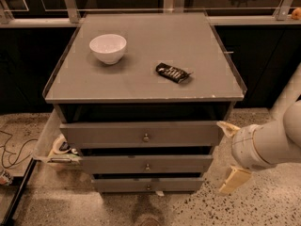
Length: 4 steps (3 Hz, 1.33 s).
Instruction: Open middle drawer
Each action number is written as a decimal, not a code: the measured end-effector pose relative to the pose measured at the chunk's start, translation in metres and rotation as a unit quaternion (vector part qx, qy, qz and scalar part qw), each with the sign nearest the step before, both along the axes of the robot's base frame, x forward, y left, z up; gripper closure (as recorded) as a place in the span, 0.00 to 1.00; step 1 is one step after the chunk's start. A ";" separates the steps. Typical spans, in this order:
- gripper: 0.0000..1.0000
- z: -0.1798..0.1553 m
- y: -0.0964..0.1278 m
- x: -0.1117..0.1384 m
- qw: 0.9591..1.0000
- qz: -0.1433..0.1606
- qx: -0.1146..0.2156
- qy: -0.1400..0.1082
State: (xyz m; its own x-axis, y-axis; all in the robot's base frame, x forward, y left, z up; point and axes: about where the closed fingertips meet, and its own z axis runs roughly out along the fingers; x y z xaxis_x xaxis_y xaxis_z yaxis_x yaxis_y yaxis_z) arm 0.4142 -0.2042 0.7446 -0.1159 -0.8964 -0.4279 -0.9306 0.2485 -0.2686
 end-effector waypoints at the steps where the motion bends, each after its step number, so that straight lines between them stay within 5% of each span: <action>1: 0.00 0.000 0.000 0.000 1.000 0.000 0.000 0.000; 2: 0.00 -0.012 0.010 0.000 1.000 0.011 0.010 0.009; 4: 0.00 -0.124 0.020 0.030 0.998 0.032 0.051 -0.001</action>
Offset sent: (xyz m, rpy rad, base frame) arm 0.0015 0.0202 -0.0299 0.0514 0.0455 0.0468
